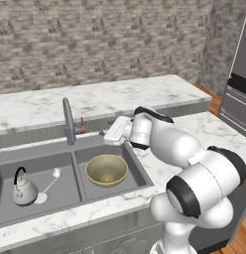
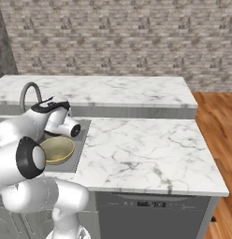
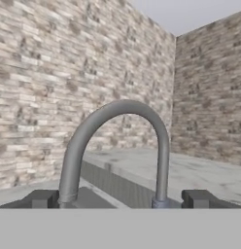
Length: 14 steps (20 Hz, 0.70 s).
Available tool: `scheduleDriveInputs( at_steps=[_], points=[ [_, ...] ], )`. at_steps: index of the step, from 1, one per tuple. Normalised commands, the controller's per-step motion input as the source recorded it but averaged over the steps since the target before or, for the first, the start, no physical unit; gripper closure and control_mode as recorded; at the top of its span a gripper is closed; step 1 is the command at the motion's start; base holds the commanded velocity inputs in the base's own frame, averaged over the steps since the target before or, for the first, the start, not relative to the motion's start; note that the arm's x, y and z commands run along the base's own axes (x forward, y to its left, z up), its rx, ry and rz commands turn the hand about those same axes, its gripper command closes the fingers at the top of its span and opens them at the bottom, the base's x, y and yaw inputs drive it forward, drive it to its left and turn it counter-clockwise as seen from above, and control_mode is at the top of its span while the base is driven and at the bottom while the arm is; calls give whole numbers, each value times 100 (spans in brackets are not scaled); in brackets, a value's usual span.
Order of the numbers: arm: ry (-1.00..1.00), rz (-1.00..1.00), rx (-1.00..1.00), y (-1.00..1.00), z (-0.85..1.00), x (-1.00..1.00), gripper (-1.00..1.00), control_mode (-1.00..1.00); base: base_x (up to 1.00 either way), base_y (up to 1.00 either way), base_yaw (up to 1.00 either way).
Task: Pick the kettle and bowl and place them in the sink. Then turn on the water.
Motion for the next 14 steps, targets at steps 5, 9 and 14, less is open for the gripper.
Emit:
scheduleDriveInputs(
  at_steps=[5, 9, 14],
  points=[
    [0, -6, 0, 18, 0, 21, -100, -100, 0, 0, 0],
    [0, -8, 0, 20, 0, 18, -100, -100, 0, 0, 0],
    [0, -10, 0, 13, 0, 12, -100, -100, 0, 0, 0]
  ],
)
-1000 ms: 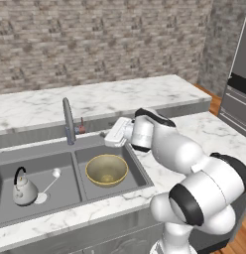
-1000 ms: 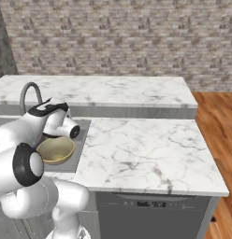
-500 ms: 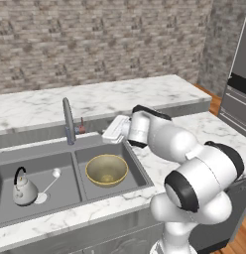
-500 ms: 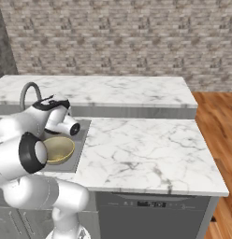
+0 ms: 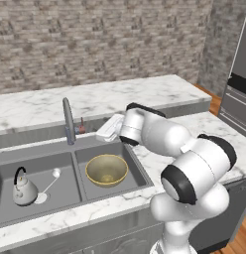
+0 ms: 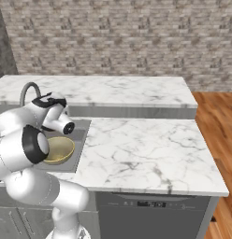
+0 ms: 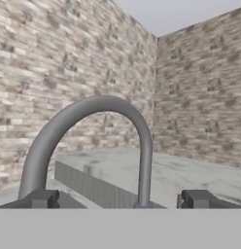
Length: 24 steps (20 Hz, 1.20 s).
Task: Pick the kettle and bowl and place them in the sink. Then turn on the water.
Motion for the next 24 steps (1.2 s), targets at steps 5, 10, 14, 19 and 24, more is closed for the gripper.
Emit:
scheduleDriveInputs(
  at_steps=[5, 10, 14, 19, 24],
  points=[
    [0, -9, 0, 1, -1, 8, -100, -100, 0, 0, 0],
    [0, -6, 0, 0, -14, 11, -100, -100, 0, 0, 0],
    [0, -1, 0, 0, -22, 11, -100, -100, 0, 0, 0],
    [0, 0, 0, 0, -11, 11, -100, -100, 0, 0, 0],
    [0, 0, 0, 3, -6, 19, -100, -100, 0, 0, 0]
  ],
)
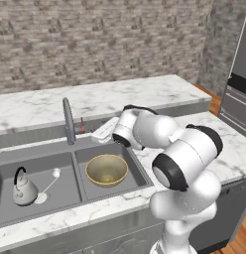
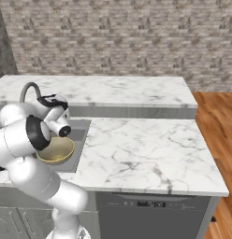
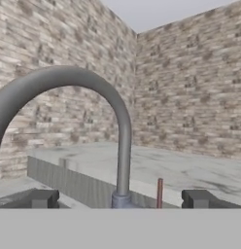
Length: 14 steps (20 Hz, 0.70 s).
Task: Pick the kettle and bowl and place them in the sink. Then turn on the water.
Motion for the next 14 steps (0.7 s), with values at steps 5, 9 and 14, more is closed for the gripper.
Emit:
scheduleDriveInputs(
  at_steps=[5, 9, 14],
  points=[
    [0, 0, 0, 12, -1, 27, -100, -100, 0, 0, 0],
    [0, 0, 0, 18, -8, 22, -100, -100, 0, 0, 0],
    [0, 0, 0, 16, -17, 15, -100, -100, 0, 0, 0]
  ],
)
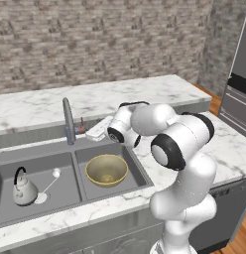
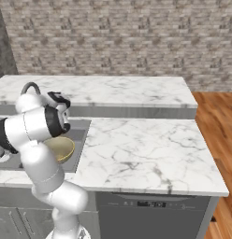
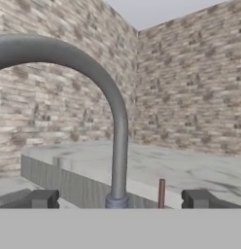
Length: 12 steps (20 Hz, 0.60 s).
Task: Pick the kettle and bowl and place them in the sink. Then turn on the water.
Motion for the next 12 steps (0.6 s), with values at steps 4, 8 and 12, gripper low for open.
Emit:
scheduleDriveInputs(
  at_steps=[4, 8, 12],
  points=[
    [0, 0, 0, 14, -19, 21, -100, -100, 0, 0, 0],
    [0, -2, 0, 11, -18, 25, -100, -100, 0, 0, 0],
    [0, -4, 0, 10, -18, 27, -100, -100, 0, 0, 0]
  ],
)
